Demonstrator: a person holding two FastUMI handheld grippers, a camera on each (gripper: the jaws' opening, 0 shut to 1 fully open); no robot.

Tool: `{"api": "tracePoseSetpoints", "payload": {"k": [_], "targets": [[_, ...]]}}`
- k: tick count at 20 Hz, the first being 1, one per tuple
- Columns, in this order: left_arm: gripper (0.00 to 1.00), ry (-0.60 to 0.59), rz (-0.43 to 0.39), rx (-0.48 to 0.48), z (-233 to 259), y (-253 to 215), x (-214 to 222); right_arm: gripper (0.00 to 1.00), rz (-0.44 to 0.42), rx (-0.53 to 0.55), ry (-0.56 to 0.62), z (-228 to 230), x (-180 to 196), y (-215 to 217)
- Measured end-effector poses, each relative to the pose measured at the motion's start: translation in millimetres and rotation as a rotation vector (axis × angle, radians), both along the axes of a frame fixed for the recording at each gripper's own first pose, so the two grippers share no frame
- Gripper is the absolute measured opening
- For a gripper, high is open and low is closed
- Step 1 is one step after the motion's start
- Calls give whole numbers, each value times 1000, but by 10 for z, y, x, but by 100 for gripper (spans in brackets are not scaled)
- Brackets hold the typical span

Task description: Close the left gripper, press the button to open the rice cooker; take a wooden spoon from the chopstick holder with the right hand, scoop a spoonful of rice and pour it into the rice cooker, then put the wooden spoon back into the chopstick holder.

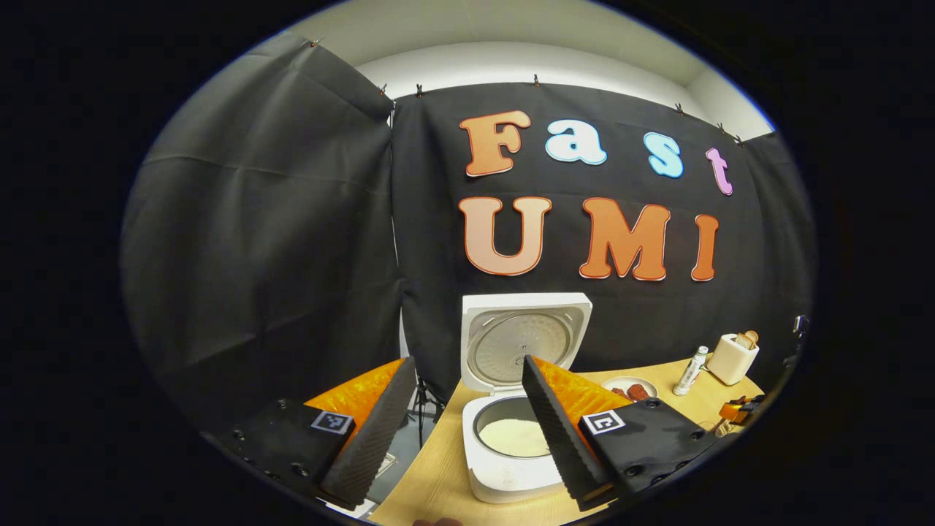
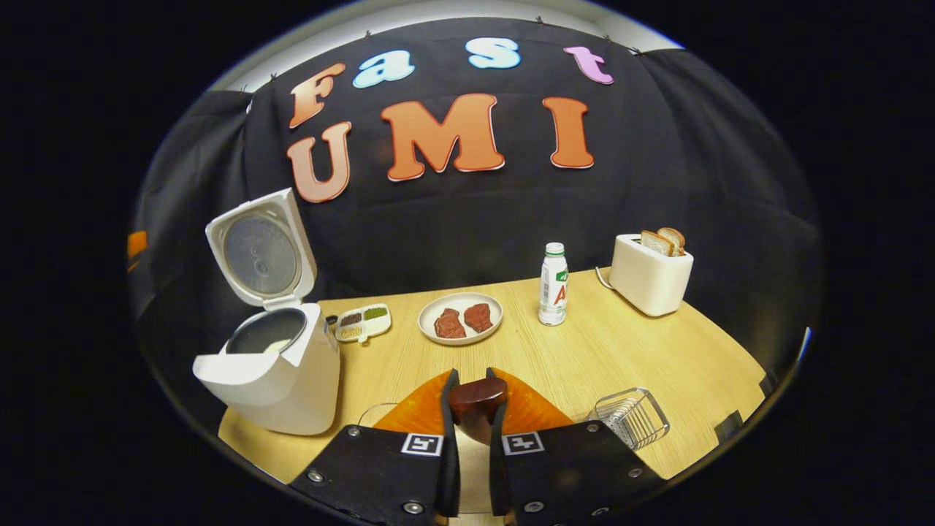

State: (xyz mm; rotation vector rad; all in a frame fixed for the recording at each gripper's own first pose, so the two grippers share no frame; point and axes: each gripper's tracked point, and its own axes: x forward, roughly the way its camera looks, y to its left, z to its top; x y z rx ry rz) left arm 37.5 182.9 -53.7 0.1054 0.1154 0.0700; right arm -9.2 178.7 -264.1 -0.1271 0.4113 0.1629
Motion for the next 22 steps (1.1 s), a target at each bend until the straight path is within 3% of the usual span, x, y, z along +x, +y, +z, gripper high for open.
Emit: {"api": "tracePoseSetpoints", "payload": {"k": [3, 6, 9, 14, 19, 22], "targets": [[98, 11, -8, -4, -31, 2, 15, 16, -7, -7, 28, -177, -83, -25], [98, 13, -14, -12, -53, 22, 23, 15, -41, 82, 45, -217, -174, -66], [98, 27, -9, -9, -124, 35, 29, 16, -82, 277, 49, -227, -219, -33], [98, 42, -16, -7, -156, -17, 22, 15, -231, 687, 60, -259, -213, -125], [98, 27, -41, -2, -103, -110, 54, 15, -366, 973, 79, -435, -190, -388], [98, 31, -56, -5, -96, -176, 56, 15, -405, 1109, 87, -486, -202, -405]]}}
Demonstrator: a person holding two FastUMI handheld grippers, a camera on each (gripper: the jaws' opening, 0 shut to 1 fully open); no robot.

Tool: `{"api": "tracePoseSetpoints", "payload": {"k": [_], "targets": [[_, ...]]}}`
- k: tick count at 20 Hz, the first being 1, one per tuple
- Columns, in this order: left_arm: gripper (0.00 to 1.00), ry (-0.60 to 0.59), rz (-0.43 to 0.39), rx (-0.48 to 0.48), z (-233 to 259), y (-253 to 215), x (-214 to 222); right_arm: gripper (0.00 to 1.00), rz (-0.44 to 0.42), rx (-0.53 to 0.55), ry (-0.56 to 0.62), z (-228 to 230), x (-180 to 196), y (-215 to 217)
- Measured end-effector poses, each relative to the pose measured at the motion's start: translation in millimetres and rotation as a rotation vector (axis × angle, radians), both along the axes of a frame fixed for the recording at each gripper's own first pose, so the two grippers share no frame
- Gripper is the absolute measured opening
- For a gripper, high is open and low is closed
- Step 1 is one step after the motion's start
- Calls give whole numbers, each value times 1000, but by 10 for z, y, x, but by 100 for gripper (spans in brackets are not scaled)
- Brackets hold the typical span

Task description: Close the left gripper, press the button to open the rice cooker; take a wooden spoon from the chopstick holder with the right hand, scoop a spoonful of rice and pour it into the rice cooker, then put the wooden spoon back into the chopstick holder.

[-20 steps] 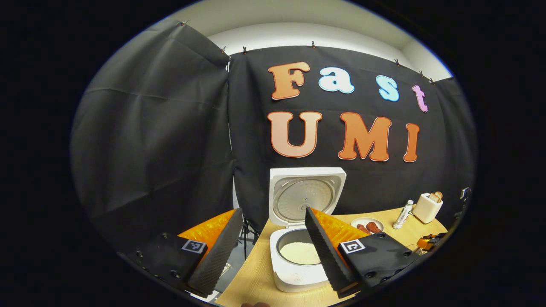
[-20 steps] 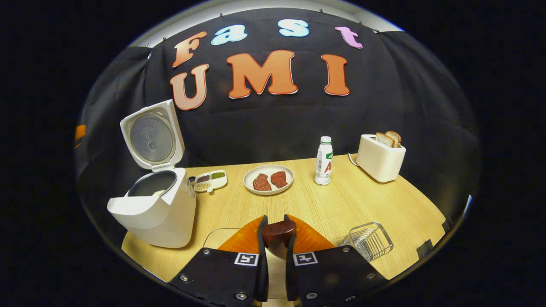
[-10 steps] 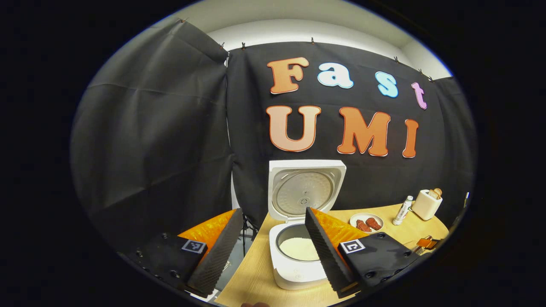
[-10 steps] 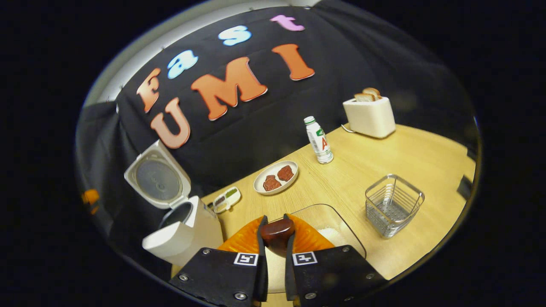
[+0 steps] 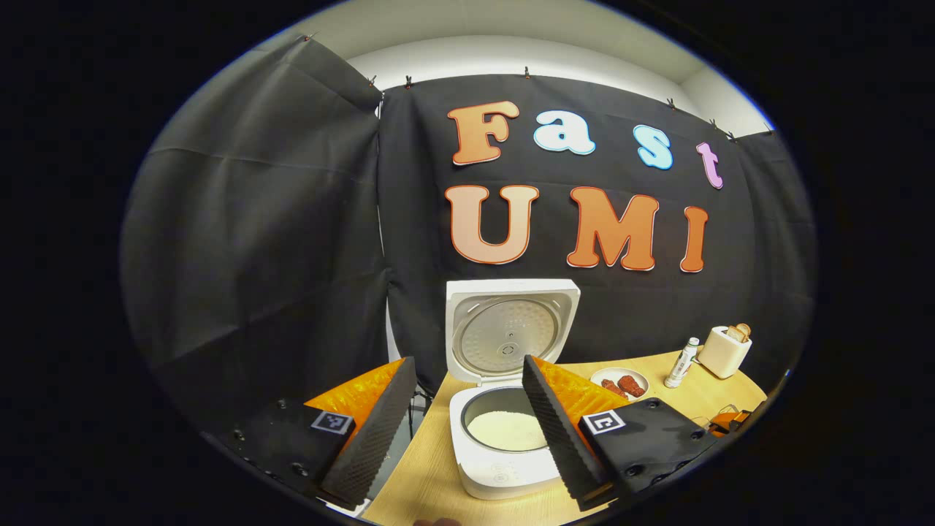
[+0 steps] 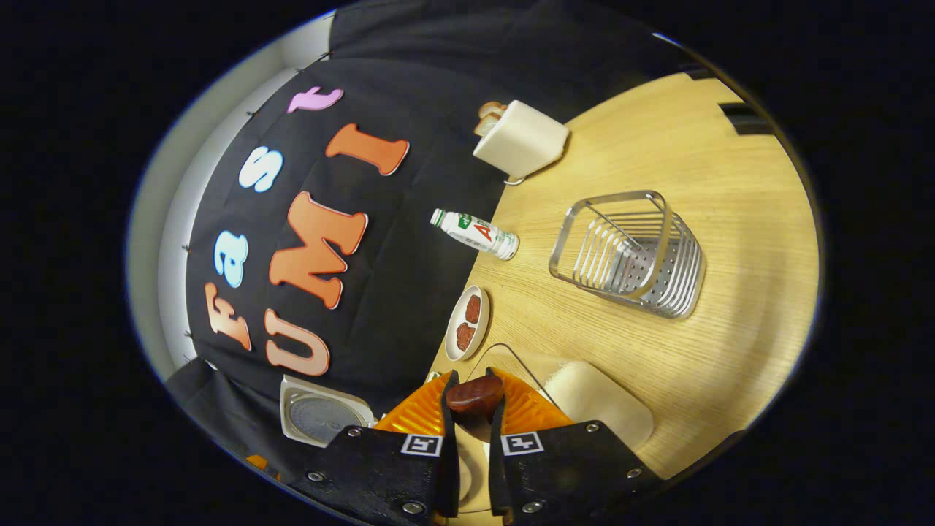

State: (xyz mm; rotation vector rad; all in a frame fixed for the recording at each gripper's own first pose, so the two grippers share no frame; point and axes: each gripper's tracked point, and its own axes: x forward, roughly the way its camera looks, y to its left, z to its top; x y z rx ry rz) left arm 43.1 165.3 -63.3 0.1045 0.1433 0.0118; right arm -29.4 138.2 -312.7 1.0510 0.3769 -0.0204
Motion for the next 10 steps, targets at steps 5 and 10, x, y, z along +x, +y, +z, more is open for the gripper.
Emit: {"api": "tracePoseSetpoints", "payload": {"k": [5, 10], "targets": [[98, -17, 4, 12, 90, 46, -30, 15, -18, 105, 12, -48, 5, 21], [98, -23, 26, -4, 121, 175, -64, 15, 0, 145, -32, 245, 82, 142]]}}
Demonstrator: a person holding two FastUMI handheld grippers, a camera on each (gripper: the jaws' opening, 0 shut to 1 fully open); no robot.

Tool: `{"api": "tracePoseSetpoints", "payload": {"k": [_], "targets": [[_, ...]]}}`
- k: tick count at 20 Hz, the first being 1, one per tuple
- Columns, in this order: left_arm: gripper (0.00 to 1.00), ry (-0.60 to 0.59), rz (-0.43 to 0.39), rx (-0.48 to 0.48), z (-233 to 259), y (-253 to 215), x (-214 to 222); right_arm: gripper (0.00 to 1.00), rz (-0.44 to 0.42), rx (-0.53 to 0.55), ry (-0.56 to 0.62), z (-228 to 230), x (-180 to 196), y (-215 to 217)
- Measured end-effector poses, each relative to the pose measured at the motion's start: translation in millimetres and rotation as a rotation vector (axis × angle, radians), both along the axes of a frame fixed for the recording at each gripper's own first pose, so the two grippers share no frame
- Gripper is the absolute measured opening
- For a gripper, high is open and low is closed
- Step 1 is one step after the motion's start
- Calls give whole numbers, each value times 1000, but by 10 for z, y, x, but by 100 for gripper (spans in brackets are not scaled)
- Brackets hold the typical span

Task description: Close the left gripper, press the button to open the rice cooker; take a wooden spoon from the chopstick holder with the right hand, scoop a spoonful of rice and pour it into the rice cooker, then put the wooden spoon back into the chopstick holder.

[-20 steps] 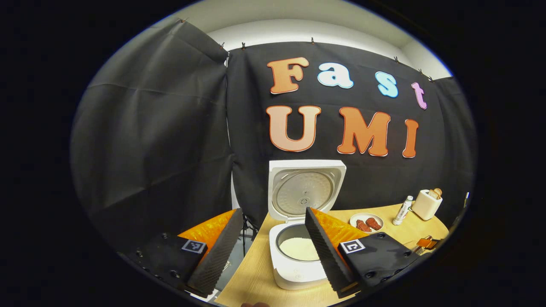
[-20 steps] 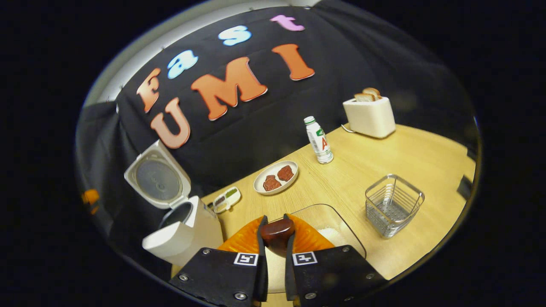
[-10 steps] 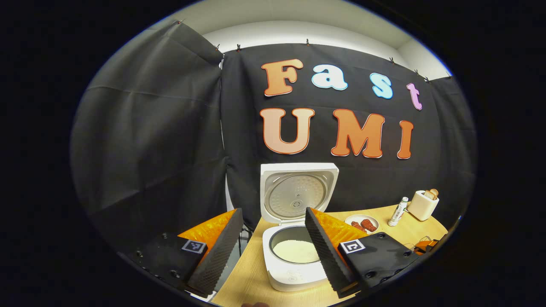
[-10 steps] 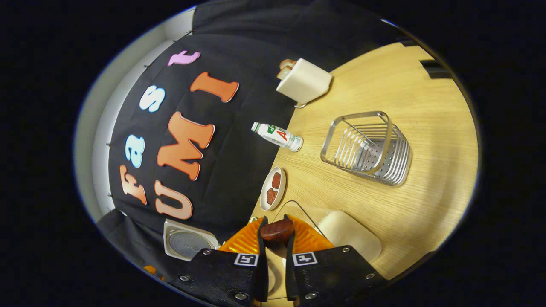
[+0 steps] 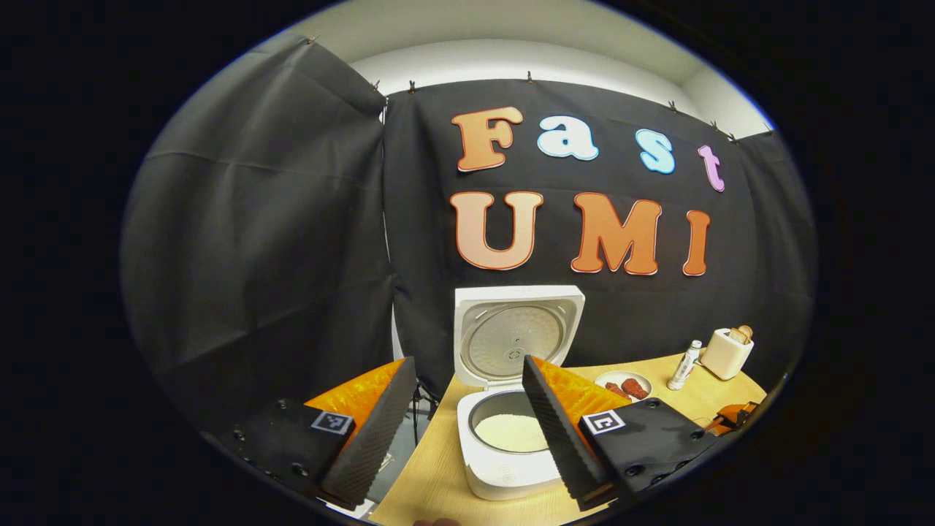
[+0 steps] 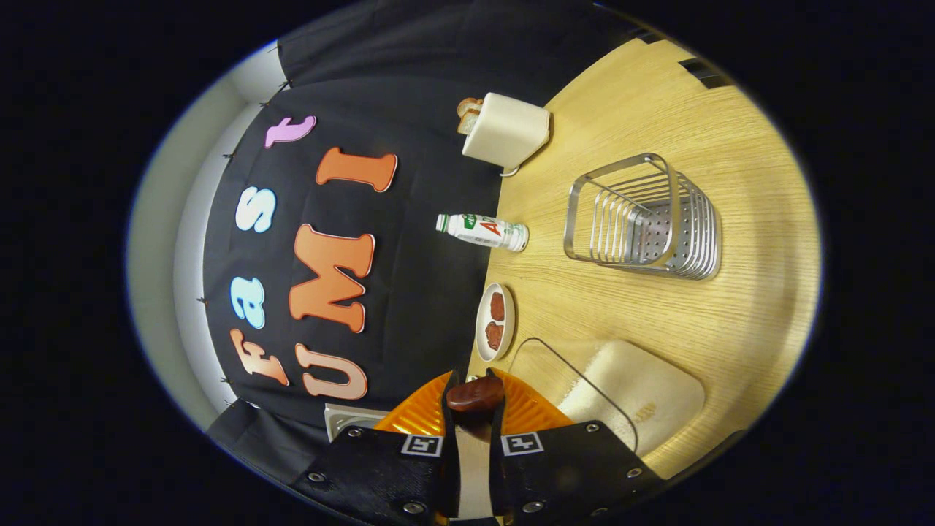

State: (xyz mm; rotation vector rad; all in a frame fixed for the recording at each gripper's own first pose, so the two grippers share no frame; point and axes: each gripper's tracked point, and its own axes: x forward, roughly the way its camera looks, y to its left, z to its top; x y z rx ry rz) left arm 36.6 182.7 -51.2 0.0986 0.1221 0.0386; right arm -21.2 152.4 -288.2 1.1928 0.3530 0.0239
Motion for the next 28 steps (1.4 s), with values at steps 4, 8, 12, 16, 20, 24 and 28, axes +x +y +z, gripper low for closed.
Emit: {"api": "tracePoseSetpoints", "payload": {"k": [4, 8, 12, 16, 20, 24, 28], "targets": [[98, -12, 12, -11, 43, 85, -18, 15, -1, 11, -34, 306, 123, 60], [98, -30, 21, -22, 111, 155, -38, 15, -19, 34, -43, 407, 149, 26], [98, -39, 27, -20, 140, 214, -41, 15, -46, 65, -30, 371, 94, -81], [98, -43, 27, -24, 143, 232, -29, 15, -68, 89, -35, 453, 88, -144], [98, -43, 29, -32, 133, 285, -18, 15, -52, 112, -60, 681, 173, 3], [99, -31, 38, -34, 62, 377, -31, 15, -7, 119, -74, 890, 334, 287], [98, -25, 66, -58, 27, 531, -33, 15, 62, 122, -81, 1060, 527, 749]]}}
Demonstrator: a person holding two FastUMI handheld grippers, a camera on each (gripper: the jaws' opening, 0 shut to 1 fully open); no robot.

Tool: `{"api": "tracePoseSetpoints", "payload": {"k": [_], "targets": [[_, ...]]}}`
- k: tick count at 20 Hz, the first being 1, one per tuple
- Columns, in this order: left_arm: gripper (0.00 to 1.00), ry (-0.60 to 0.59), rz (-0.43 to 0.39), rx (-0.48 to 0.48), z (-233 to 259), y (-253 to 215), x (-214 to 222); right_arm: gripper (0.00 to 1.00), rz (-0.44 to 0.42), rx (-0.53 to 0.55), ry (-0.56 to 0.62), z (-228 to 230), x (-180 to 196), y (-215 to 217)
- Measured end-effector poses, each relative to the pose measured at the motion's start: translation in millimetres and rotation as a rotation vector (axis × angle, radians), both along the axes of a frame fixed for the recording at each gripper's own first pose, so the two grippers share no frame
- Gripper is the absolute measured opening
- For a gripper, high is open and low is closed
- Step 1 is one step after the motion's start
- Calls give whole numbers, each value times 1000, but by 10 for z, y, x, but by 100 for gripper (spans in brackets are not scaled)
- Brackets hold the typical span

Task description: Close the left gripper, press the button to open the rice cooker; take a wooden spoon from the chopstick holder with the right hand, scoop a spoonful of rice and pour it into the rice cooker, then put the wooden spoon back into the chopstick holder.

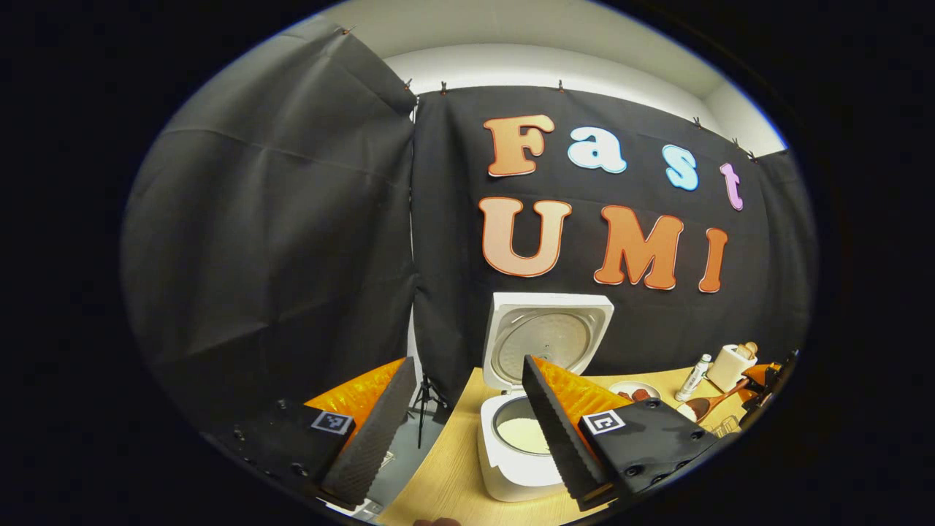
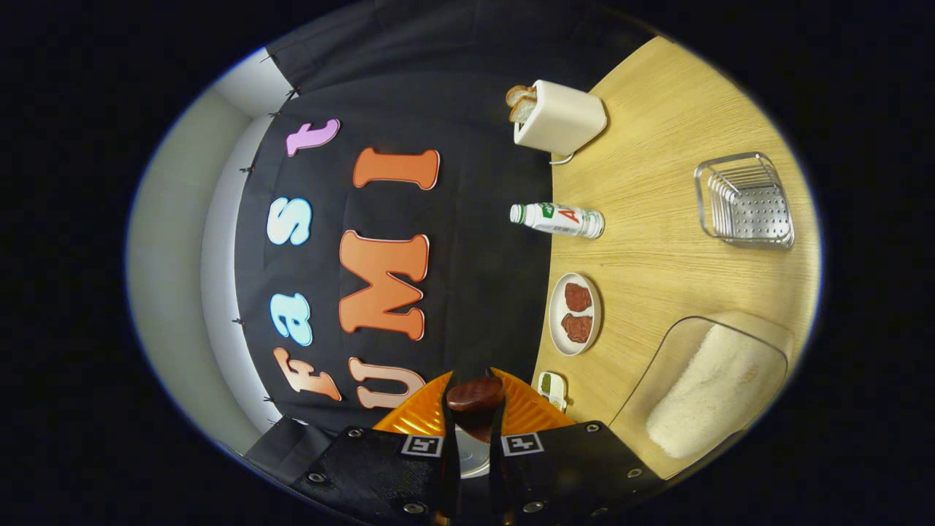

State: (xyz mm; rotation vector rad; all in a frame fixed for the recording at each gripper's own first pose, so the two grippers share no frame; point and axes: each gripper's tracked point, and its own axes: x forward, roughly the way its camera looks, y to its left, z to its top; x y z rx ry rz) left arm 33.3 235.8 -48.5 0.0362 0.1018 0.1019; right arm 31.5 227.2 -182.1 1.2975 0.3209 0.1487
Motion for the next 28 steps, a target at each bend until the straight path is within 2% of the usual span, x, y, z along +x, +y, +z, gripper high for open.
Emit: {"api": "tracePoseSetpoints", "payload": {"k": [4, 9, 10, 11, 15, 20, 28], "targets": [[98, -2, 28, -2, -5, 173, -15, 15, 76, 0, -17, 153, 190, 528], [98, 1, 70, -18, 1, 398, -84, 15, 173, -50, -37, 295, 380, 1160], [98, 2, 76, -20, -45, 406, -68, 19, 191, -65, -42, 329, 413, 1275], [98, 4, 83, -21, -55, 414, -74, 15, 210, -88, -48, 345, 442, 1394], [98, 21, 113, -23, -73, 458, -92, 15, 287, -198, -81, 397, 519, 1828], [98, 30, 145, -37, -149, 611, -90, 14, 352, -252, -96, 385, 534, 2179], [98, 33, 175, -45, -200, 736, -86, 15, 397, -416, -167, 392, 541, 2362]]}}
